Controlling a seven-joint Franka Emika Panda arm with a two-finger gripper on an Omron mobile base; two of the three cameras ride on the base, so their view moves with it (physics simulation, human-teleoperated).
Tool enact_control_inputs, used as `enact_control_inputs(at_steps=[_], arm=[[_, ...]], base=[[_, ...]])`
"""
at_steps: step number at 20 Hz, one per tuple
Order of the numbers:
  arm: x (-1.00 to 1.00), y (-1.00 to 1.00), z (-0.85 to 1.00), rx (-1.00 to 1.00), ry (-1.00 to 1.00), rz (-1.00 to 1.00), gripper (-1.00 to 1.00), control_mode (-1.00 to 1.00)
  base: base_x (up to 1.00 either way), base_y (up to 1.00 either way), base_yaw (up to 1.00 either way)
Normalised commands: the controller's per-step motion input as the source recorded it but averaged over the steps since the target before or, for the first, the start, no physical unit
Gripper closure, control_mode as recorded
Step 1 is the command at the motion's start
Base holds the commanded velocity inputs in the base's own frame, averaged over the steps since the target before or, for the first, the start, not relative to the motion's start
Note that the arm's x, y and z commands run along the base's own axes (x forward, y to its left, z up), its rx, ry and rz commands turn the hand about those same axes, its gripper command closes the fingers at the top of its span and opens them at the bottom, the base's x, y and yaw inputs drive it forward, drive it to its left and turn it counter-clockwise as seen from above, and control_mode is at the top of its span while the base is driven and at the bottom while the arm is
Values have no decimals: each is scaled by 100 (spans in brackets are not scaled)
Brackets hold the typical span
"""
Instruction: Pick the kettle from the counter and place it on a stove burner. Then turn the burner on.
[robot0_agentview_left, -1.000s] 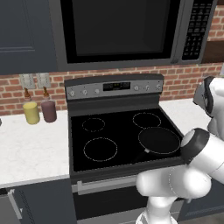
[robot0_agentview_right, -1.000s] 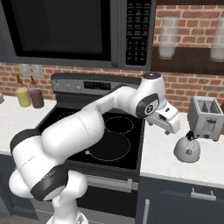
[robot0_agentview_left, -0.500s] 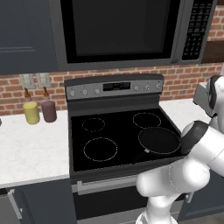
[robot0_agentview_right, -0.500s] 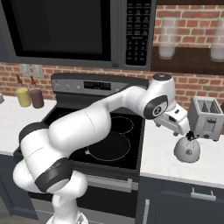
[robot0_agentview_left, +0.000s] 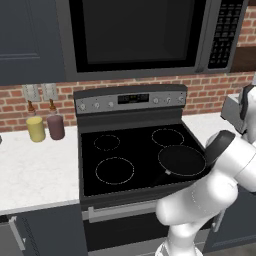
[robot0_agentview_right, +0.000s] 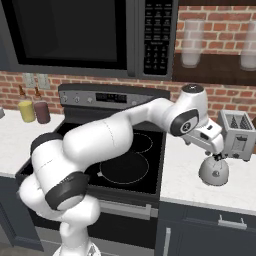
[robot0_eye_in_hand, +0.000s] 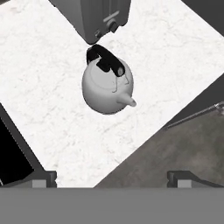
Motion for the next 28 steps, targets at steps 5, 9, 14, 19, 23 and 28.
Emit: enact_control_inputs(at_steps=[5, 9, 14, 19, 23, 28], arm=[[9, -17, 0, 0, 0, 0, -100, -100], [22, -12, 0, 0, 0, 0, -100, -100], [26, -13, 0, 0, 0, 0, -100, -100], [22, -9, 0, 0, 0, 0, -100, -100], [18, -3, -31, 1, 0, 0, -100, -100], [20, -3, -55, 6, 9, 0, -100, -100]], base=[[0, 0, 0], [0, 0, 0], [0, 0, 0], [0, 0, 0], [0, 0, 0], [0, 0, 0]])
